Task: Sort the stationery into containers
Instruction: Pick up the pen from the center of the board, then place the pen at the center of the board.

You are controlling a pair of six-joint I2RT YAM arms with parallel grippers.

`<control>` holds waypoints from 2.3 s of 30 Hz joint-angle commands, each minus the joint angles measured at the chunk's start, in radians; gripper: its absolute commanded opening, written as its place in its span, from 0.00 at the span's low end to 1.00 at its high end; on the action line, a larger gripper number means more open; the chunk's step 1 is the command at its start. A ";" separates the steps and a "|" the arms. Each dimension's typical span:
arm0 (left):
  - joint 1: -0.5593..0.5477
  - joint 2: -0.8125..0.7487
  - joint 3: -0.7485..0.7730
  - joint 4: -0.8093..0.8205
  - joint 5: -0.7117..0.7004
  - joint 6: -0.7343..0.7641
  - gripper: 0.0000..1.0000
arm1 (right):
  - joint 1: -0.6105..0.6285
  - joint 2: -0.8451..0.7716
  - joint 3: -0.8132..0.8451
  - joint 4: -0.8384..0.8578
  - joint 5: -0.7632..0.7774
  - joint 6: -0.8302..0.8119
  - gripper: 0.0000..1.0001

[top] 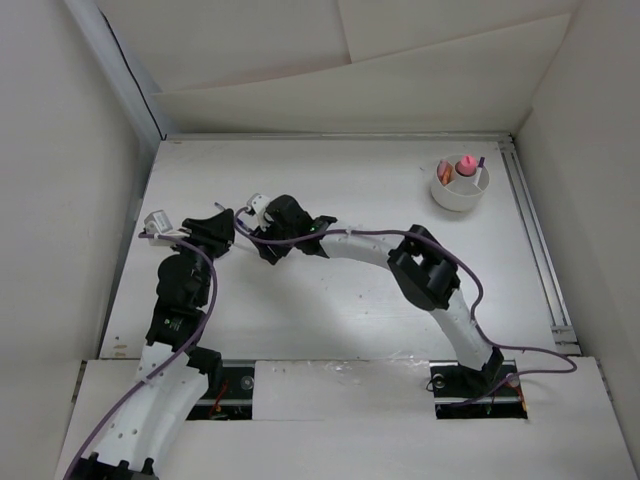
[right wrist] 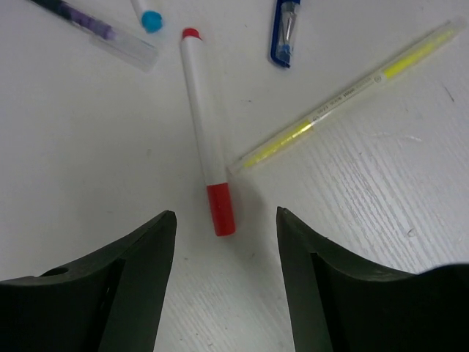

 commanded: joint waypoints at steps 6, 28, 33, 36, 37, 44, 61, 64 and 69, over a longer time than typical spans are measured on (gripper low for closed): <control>0.000 -0.011 -0.008 0.022 0.000 -0.005 0.32 | -0.003 0.046 0.058 -0.029 0.054 -0.023 0.51; 0.000 -0.040 -0.008 0.013 -0.018 -0.005 0.32 | -0.003 0.011 -0.040 0.042 -0.027 -0.005 0.10; 0.000 -0.031 -0.008 0.013 -0.018 -0.005 0.32 | -0.003 -0.028 -0.072 0.051 -0.037 -0.005 0.05; 0.000 -0.031 -0.008 0.013 -0.018 -0.005 0.32 | -0.003 -0.088 -0.123 0.060 -0.046 -0.005 0.03; 0.000 -0.031 -0.008 0.013 -0.018 -0.005 0.32 | -0.003 -0.121 -0.133 0.060 -0.046 0.004 0.01; 0.000 -0.031 -0.008 0.013 -0.009 -0.005 0.32 | -0.012 -0.287 -0.253 0.080 -0.026 0.004 0.00; 0.000 0.075 0.001 0.084 0.120 0.004 0.33 | -0.473 -0.792 -0.555 -0.071 0.135 0.078 0.01; 0.000 0.130 0.021 0.111 0.173 0.015 0.34 | -0.464 -0.822 -0.584 -0.095 0.112 0.078 0.01; 0.000 0.269 0.076 0.142 0.311 0.027 0.35 | -0.392 -0.841 -0.663 -0.065 0.101 0.092 0.01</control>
